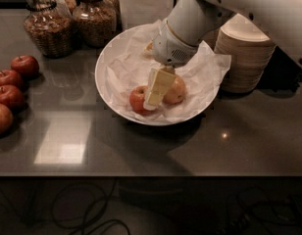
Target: Pick apple from white bowl
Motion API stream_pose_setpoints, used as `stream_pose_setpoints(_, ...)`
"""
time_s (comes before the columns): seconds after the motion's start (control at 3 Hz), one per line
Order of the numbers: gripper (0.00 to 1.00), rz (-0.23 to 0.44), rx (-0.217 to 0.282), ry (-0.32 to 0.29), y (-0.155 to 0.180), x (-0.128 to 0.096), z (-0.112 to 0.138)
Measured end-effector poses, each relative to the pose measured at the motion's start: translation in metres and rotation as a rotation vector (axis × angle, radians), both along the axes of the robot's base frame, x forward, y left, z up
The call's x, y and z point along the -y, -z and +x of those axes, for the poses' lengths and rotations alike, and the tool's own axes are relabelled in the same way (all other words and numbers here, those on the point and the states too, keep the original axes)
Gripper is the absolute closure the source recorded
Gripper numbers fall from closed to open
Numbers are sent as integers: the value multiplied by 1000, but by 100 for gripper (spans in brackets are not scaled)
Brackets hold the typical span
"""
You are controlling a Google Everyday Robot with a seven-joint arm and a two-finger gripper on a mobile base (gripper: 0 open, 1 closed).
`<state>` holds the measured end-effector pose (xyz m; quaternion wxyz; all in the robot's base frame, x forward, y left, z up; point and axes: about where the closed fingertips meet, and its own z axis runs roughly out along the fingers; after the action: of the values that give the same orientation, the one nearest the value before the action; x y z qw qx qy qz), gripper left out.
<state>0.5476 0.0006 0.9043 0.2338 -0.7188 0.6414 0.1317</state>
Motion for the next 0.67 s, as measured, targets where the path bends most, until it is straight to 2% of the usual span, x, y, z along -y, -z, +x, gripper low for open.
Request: stream_pose_setpoints(0.67,67,-12,8,7,2,3,6)
